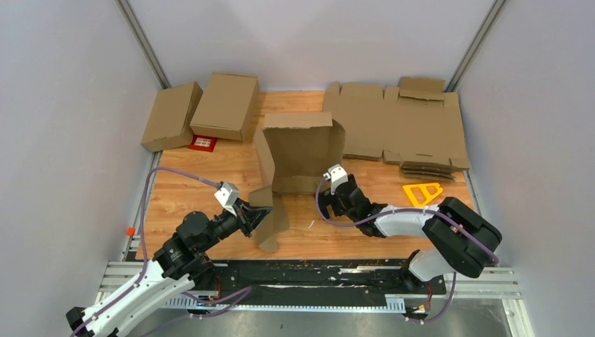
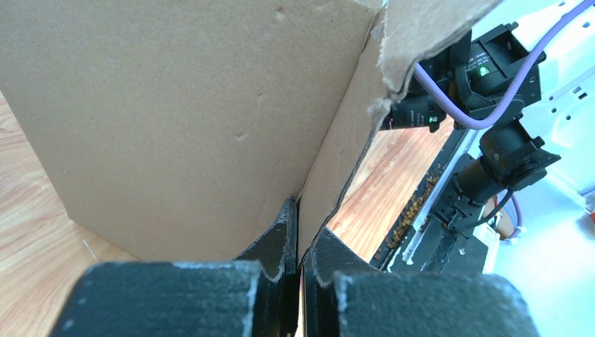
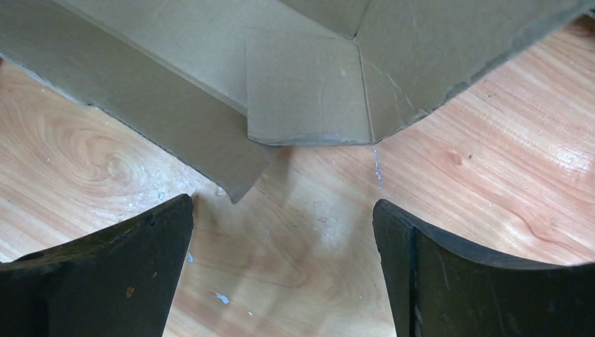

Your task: Fold the paper box

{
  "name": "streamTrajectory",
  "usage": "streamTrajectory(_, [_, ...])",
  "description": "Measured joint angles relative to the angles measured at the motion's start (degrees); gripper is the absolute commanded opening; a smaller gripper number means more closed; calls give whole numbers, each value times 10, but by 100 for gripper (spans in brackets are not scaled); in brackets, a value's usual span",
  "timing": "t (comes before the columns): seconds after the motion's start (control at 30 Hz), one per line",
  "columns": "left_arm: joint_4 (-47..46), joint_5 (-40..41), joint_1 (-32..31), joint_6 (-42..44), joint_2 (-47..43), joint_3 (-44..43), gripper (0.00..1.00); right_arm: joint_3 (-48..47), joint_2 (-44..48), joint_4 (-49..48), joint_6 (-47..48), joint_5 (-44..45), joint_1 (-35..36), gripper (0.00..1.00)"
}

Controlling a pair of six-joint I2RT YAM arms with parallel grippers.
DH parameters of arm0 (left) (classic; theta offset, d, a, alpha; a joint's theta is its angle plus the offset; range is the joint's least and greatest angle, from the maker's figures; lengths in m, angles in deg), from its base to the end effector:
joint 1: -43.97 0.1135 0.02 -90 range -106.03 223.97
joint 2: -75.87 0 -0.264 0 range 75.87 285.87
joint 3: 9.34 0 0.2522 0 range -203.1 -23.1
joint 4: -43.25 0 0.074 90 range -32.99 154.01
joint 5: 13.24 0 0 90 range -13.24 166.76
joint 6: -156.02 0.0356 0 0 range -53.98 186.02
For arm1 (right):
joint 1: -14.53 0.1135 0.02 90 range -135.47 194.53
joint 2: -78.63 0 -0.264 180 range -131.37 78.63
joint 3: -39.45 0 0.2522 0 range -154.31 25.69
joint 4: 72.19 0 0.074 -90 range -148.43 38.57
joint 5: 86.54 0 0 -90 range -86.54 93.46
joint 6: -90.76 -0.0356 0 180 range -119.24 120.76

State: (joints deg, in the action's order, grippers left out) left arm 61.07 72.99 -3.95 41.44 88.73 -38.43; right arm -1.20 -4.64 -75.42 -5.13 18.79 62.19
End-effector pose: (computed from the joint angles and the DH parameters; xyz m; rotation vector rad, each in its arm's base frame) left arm 0.0748 -0.0864 0.2397 0.3965 1.6512 -1.0212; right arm 0.1810 0.1846 0.1362 -0.6633 2.1369 0.2073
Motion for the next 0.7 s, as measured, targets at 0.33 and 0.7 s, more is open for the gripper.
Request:
streamTrajectory(0.33, [-6, -5, 0, 2, 7, 1, 3, 38, -45, -168, 10, -93, -65, 100])
streamTrajectory(0.7, [-28, -17, 0, 4, 25, 6, 2, 42, -90, -257, 22, -171, -123, 100])
